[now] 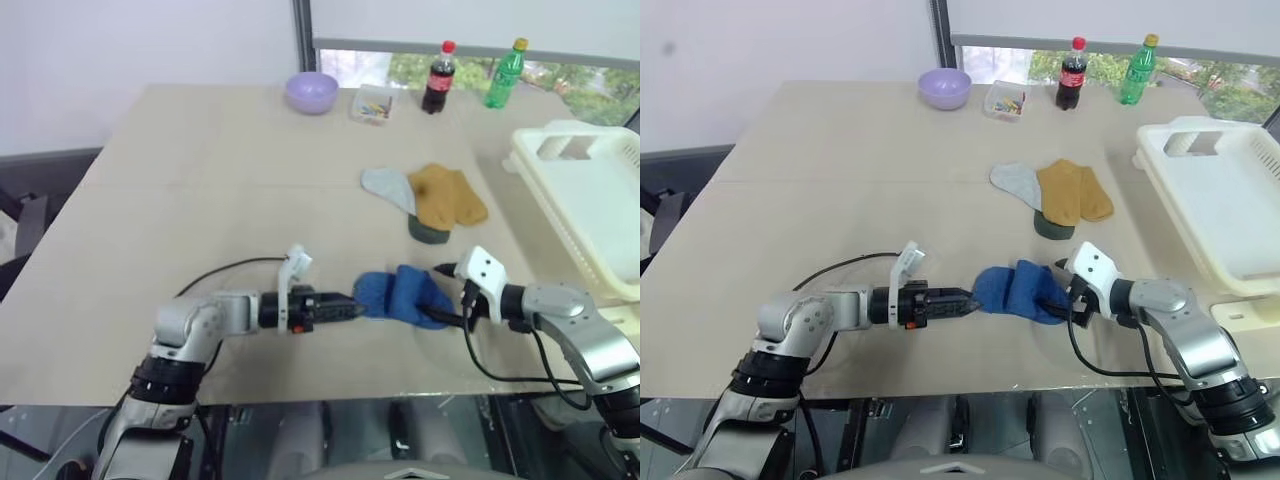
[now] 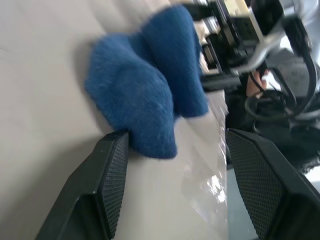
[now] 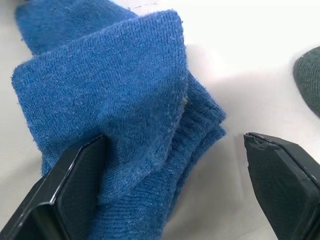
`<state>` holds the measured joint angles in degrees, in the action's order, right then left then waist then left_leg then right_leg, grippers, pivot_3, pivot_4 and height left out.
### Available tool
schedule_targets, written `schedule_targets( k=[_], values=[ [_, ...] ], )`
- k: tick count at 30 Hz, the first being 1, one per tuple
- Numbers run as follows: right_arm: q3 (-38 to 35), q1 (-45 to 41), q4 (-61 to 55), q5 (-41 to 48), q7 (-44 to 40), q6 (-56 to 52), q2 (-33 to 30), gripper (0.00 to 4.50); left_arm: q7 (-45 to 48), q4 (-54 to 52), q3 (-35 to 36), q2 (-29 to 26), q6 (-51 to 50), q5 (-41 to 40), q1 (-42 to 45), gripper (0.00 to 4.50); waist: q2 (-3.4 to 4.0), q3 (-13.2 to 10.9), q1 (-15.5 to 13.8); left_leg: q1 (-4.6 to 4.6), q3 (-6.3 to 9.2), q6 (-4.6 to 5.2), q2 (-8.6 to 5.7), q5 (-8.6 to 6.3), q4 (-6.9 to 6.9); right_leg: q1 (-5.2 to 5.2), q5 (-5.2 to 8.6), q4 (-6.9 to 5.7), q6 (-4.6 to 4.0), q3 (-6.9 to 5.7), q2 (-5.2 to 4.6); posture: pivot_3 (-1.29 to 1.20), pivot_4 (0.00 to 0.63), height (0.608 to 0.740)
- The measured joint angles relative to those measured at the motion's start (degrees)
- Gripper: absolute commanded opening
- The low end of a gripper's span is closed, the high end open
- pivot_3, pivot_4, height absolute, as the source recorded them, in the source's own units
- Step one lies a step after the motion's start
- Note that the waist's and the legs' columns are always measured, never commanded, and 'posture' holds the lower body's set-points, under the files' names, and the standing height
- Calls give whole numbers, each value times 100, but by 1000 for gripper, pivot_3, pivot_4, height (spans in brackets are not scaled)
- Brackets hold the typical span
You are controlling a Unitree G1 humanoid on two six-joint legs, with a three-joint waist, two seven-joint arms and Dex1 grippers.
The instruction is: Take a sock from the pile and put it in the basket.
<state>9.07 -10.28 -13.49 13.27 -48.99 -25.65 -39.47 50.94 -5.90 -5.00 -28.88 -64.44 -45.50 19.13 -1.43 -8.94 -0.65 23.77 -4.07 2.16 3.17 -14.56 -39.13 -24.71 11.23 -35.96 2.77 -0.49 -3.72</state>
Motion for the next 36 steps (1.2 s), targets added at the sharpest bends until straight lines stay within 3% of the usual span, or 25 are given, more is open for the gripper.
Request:
schedule_targets(
  k=[7,16,36],
  values=[
    [6,-2,-1,-6,11,23,33,4457,79,-173,-17,-16,-428,-283,-63,3290,0,-1,12,2,2,0,1,0,0,-2,1,0,2,1,1,0,150,729],
    [22,-41,65,-69,13,93,112,4457,229,-507,-31,-499,-533,-371,-343,3290,0,-1,34,-1,10,0,3,0,-1,-3,2,0,4,4,-1,0,150,729],
    [24,-96,160,-180,32,134,196,4457,-559,-402,-287,60,495,397,-97,3290,5,8,14,-12,12,0,2,1,-5,0,-7,-3,-7,4,1,0,150,729]
  ],
)
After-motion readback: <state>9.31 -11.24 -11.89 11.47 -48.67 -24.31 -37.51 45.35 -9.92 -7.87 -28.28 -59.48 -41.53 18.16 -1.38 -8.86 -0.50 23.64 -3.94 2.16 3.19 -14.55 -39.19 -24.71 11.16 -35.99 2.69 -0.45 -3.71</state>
